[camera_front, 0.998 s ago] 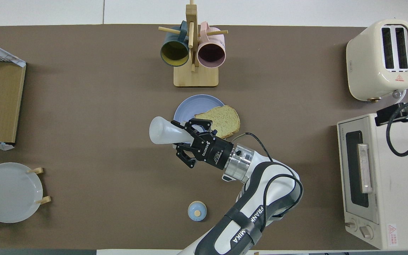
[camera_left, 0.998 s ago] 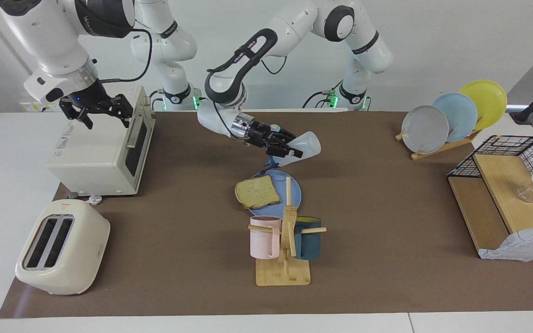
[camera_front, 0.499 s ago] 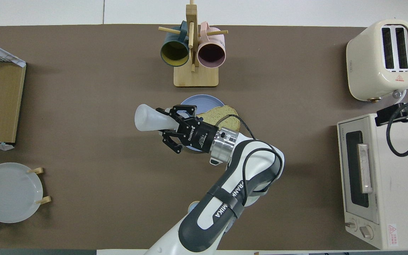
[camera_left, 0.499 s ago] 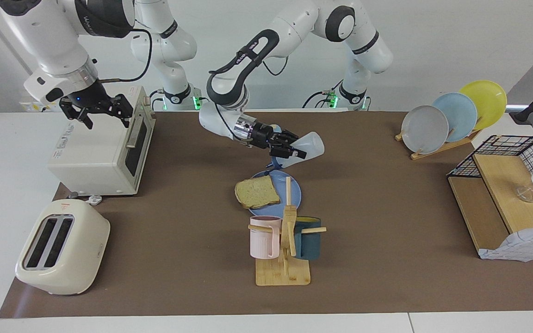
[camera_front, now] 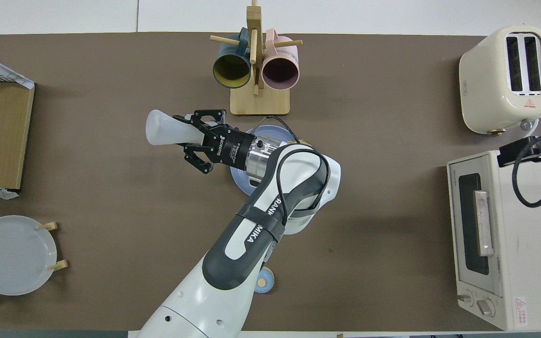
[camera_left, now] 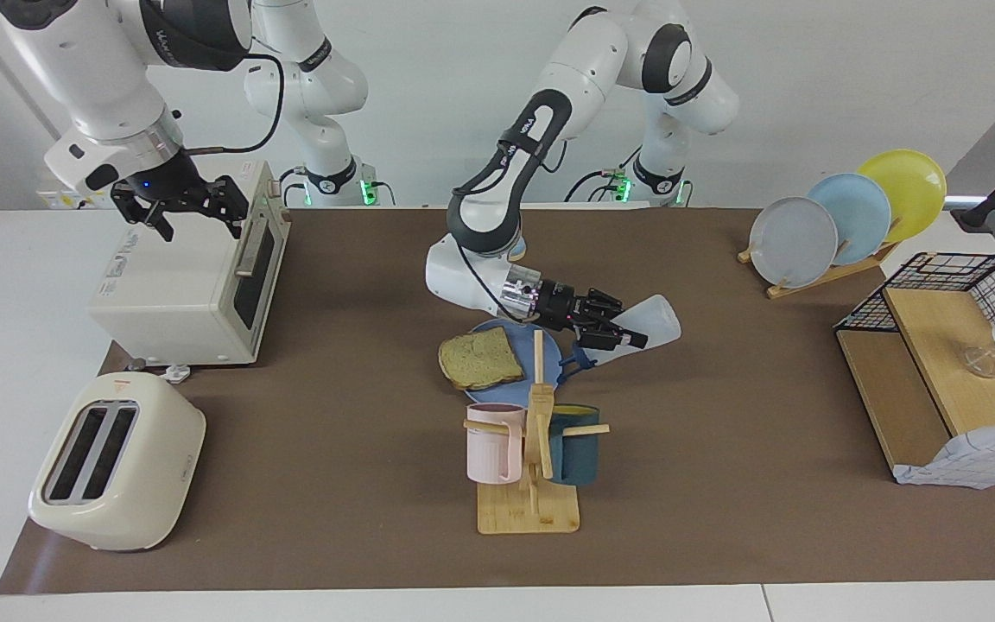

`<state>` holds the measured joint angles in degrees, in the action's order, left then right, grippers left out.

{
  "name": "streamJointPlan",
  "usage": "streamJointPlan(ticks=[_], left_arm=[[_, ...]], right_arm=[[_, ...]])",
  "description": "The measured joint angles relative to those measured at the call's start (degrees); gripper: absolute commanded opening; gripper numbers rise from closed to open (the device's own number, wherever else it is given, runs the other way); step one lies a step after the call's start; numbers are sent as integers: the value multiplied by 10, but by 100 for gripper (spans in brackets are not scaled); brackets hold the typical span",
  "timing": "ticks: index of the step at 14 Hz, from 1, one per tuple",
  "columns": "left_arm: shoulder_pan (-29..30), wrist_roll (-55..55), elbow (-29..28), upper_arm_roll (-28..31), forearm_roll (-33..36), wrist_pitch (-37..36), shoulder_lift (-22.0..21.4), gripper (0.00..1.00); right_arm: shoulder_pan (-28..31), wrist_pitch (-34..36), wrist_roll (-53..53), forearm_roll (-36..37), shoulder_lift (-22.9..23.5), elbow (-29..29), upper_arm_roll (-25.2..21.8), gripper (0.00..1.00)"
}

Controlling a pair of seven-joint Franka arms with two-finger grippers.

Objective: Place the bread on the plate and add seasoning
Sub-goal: 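Tilt the bottle spout down and squeeze seasoning onto the bread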

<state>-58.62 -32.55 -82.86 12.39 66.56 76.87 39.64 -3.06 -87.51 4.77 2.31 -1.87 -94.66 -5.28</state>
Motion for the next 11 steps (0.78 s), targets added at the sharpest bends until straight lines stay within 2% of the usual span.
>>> streamJointPlan(ticks=[7, 11], left_arm=[[-104, 0, 1, -4, -27, -39, 0, 0], [-105, 0, 1, 0, -31, -46, 0, 0]], right_arm=[[0, 0, 0, 0, 0, 0, 0, 100], [0, 0, 0, 0, 0, 0, 0, 100]])
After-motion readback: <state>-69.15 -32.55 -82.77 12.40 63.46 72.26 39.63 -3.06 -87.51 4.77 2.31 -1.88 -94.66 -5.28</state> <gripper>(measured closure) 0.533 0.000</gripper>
